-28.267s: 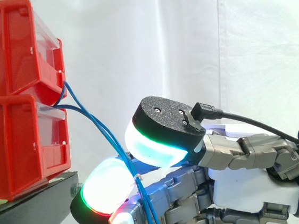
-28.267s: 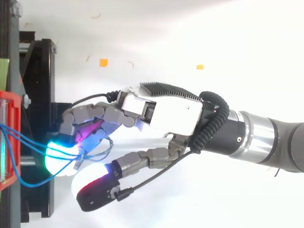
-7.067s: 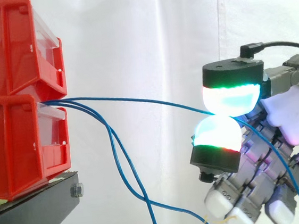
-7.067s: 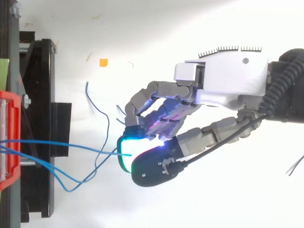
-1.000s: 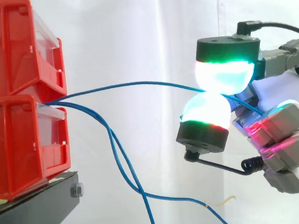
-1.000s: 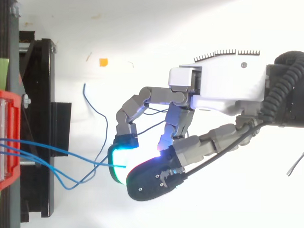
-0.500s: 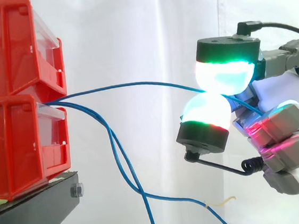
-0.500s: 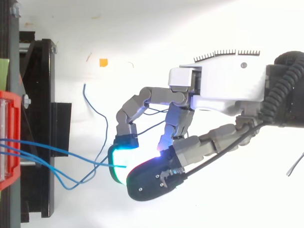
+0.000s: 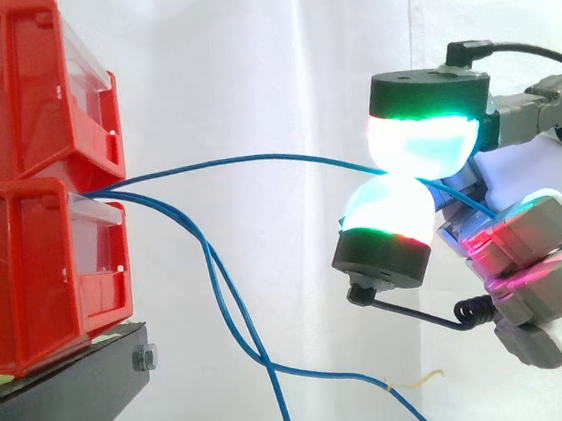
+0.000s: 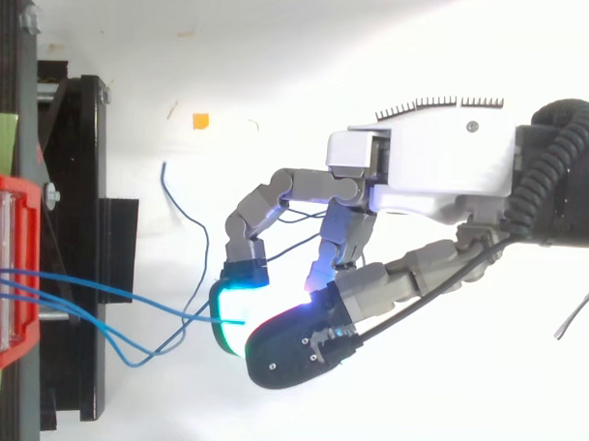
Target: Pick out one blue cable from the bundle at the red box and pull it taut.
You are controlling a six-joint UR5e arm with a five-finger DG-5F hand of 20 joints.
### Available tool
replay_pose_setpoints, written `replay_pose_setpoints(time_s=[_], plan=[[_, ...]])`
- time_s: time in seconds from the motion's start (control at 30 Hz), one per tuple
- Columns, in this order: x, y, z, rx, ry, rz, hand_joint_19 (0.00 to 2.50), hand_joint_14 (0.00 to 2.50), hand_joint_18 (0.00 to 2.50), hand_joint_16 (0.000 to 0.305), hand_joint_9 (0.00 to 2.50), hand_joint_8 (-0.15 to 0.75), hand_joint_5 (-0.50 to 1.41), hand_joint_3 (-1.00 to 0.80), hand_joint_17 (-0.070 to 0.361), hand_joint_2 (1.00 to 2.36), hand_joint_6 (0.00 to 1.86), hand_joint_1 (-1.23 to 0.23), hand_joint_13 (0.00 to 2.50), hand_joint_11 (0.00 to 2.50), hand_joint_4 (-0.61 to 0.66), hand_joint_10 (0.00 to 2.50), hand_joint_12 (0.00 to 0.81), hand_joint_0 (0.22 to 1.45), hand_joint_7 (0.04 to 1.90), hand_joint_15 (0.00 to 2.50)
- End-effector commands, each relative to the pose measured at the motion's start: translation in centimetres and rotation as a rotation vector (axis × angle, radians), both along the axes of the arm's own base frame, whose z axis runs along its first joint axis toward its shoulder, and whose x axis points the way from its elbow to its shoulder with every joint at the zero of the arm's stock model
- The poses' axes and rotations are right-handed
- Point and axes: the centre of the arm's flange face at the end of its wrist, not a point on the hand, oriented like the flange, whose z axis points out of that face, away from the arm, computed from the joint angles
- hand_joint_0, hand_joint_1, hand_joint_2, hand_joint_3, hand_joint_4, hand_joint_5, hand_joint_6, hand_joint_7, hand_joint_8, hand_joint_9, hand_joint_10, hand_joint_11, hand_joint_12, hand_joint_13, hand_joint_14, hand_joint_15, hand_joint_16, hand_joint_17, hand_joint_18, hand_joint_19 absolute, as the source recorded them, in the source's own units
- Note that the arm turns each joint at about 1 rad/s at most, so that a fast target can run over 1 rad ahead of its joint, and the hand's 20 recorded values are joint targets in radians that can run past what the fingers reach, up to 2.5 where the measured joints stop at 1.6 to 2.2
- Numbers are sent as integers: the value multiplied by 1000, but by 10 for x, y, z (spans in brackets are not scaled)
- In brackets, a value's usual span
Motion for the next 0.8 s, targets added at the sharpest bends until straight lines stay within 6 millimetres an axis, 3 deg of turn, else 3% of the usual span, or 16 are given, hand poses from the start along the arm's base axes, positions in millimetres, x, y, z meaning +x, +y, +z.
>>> replay_pose_setpoints(time_s=[0.0, 0.77], plan=[[0, 0, 0, 0, 1, 0, 612, 25, 980, 44, 1366, 297, -125, -145, 99, 1021, 926, -819, 1209, 929, -148, 24, 359, 699, 1030, 790], [0, 1, 0, 0, 1, 1, 609, 22, 977, 44, 1366, 298, -125, -143, 100, 1021, 927, -819, 1207, 940, -147, 23, 362, 698, 1028, 770]])
